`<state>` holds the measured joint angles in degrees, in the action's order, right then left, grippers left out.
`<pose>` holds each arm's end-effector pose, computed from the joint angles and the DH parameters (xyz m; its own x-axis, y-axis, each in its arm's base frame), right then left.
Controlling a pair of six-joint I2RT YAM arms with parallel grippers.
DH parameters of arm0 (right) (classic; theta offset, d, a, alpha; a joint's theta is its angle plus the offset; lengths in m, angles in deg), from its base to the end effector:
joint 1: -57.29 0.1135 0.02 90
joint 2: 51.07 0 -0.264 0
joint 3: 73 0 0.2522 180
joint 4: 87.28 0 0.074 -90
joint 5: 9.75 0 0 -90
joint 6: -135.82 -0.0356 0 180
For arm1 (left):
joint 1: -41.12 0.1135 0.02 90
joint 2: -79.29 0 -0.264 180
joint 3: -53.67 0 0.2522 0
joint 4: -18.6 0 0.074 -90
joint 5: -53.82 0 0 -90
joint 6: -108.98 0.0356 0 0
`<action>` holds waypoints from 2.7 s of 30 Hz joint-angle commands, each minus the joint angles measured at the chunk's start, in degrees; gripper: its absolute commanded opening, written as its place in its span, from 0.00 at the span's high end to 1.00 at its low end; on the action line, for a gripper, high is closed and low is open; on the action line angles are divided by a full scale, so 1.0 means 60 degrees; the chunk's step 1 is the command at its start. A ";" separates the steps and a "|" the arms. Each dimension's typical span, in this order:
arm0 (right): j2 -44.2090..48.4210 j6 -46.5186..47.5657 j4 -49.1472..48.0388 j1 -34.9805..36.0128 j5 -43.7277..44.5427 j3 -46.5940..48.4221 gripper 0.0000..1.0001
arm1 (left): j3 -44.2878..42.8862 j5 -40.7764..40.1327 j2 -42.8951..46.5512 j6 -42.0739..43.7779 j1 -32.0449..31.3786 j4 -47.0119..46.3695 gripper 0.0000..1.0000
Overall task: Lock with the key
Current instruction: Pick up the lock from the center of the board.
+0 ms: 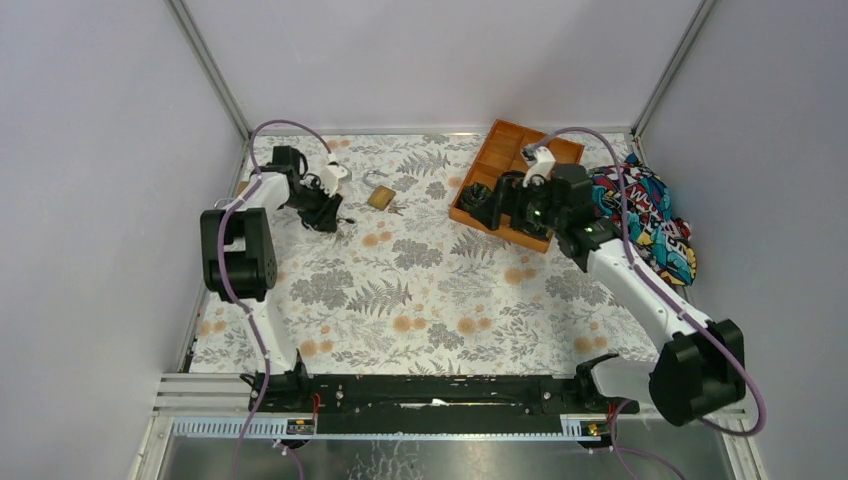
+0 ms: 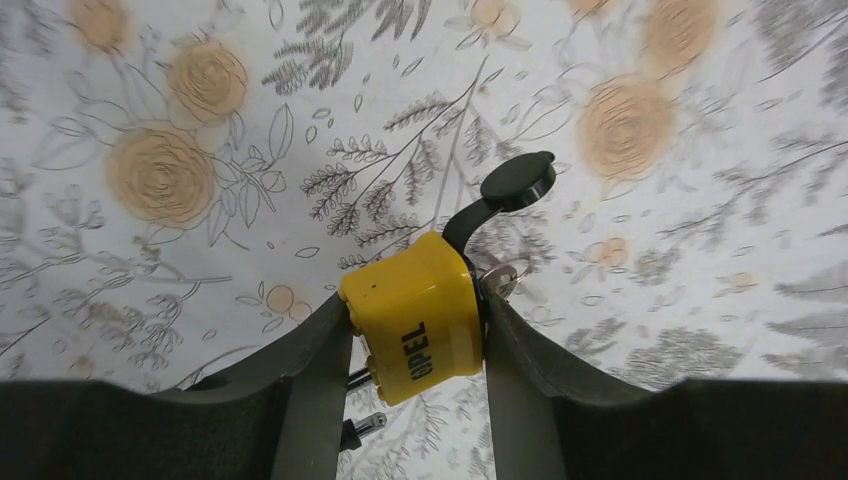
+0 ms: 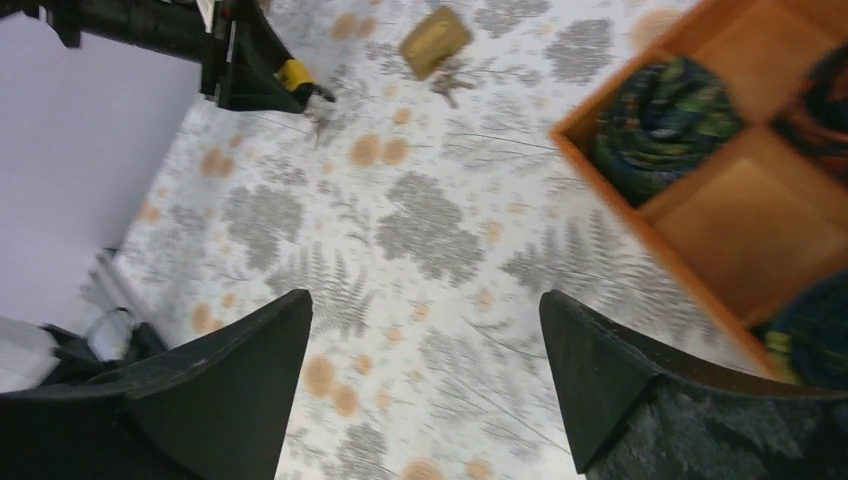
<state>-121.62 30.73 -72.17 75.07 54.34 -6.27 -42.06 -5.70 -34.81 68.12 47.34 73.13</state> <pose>0.2657 0.1015 0.3112 -0.4722 0.0945 -0.8764 -0.5648 0.7309 0.3831 0.3975 0.0252 0.1750 -0.5801 0.5924 -0.5590 0.7545 0.6494 -0.0948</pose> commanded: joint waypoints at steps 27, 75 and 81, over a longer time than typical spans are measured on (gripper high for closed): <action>-0.0924 -0.3449 -0.3091 0.5544 0.2580 0.2916 0.27 | 0.3469 -0.1904 1.0530 -0.2522 -0.6596 -0.5305 1.00; 0.0665 0.1282 0.2563 0.5211 -0.1123 0.3528 1.00 | 0.1438 0.1366 1.0191 -0.0224 -0.6617 0.2312 0.28; 0.0595 0.1049 0.2355 0.5223 -0.1576 0.3574 1.00 | 0.1533 0.1663 0.9942 -0.1121 -0.6626 0.1388 0.43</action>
<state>-118.93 37.00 -55.02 106.47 49.88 11.87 -32.38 2.26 25.03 63.99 7.78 83.32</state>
